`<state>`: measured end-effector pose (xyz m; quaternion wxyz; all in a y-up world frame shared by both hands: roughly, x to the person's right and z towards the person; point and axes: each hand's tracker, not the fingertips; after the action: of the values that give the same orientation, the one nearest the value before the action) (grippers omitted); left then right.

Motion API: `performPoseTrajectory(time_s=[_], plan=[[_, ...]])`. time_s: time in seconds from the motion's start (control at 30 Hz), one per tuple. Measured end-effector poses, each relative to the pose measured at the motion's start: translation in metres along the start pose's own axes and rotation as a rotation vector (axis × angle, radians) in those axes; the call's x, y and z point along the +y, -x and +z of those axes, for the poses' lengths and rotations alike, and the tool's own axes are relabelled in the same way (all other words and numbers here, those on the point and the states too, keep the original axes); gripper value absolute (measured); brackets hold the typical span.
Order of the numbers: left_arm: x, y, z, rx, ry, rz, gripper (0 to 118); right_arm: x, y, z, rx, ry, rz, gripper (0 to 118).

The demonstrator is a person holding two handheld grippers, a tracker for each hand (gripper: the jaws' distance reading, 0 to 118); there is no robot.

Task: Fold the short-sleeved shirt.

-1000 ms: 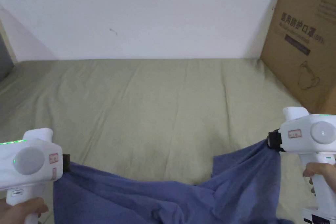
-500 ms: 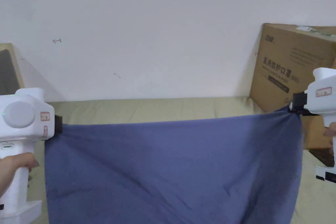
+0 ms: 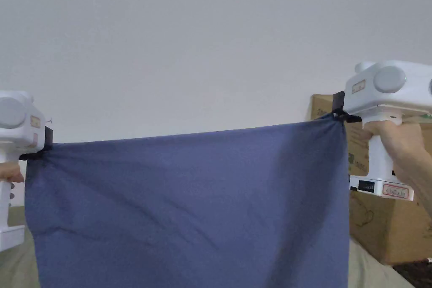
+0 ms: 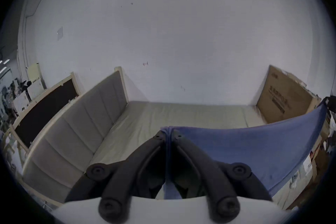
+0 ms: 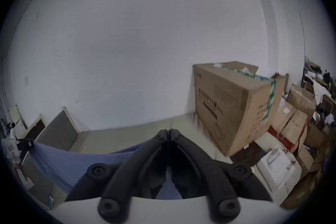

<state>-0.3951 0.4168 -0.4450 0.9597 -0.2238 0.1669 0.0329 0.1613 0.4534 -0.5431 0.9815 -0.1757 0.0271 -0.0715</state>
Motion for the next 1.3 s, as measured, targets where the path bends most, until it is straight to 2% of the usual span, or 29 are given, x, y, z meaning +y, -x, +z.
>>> performPoseTrajectory(time_s=[0.13,0.27,0.4,0.5,0.53,0.63,0.73,0.9,1.0,1.07,1.13,1.2,1.27,1.3], plan=[[0.055,-0.008,-0.004,0.056,-0.042,-0.093,3,0.053,0.008,-0.006,0.031,-0.055,-0.015,3],[0.099,-0.01,0.002,0.075,-0.139,-0.057,3,0.089,0.019,-0.001,0.039,-0.118,-0.035,3],[0.122,-0.009,-0.014,0.108,-0.141,-0.07,3,0.105,0.029,0.001,0.067,-0.142,-0.034,3],[0.109,0.001,-0.035,0.097,-0.101,-0.009,3,0.092,0.039,-0.013,0.038,-0.108,0.063,3],[0.1,0.003,-0.043,0.087,-0.096,0.027,3,0.084,0.04,-0.022,0.031,-0.09,0.069,3],[0.063,-0.001,-0.079,0.1,-0.047,0.015,3,0.051,0.037,-0.061,0.032,-0.013,0.029,3],[0.013,-0.012,-0.127,0.14,0.035,-0.047,3,-0.002,0.034,-0.115,0.001,0.102,0.043,3],[-0.091,-0.032,-0.217,0.143,0.212,-0.042,3,-0.118,0.021,-0.213,-0.059,0.344,0.04,3],[-0.16,-0.047,-0.265,0.153,0.345,-0.108,3,-0.194,0.009,-0.26,-0.106,0.479,0.055,3],[-0.207,-0.055,-0.291,0.143,0.439,-0.168,3,-0.237,-0.001,-0.278,-0.121,0.539,0.009,3],[-0.249,-0.056,-0.31,0.141,0.524,-0.205,3,-0.275,-0.008,-0.288,-0.134,0.616,0.003,3],[-0.281,-0.051,-0.318,0.14,0.571,-0.172,3,-0.309,-0.013,-0.291,-0.153,0.661,0.046,3],[-0.298,-0.046,-0.315,0.13,0.58,-0.139,3,-0.334,-0.019,-0.284,-0.153,0.672,0.042,3],[-0.307,-0.035,-0.322,0.121,0.581,-0.139,3,-0.345,-0.025,-0.274,-0.155,0.685,-0.025,3]])
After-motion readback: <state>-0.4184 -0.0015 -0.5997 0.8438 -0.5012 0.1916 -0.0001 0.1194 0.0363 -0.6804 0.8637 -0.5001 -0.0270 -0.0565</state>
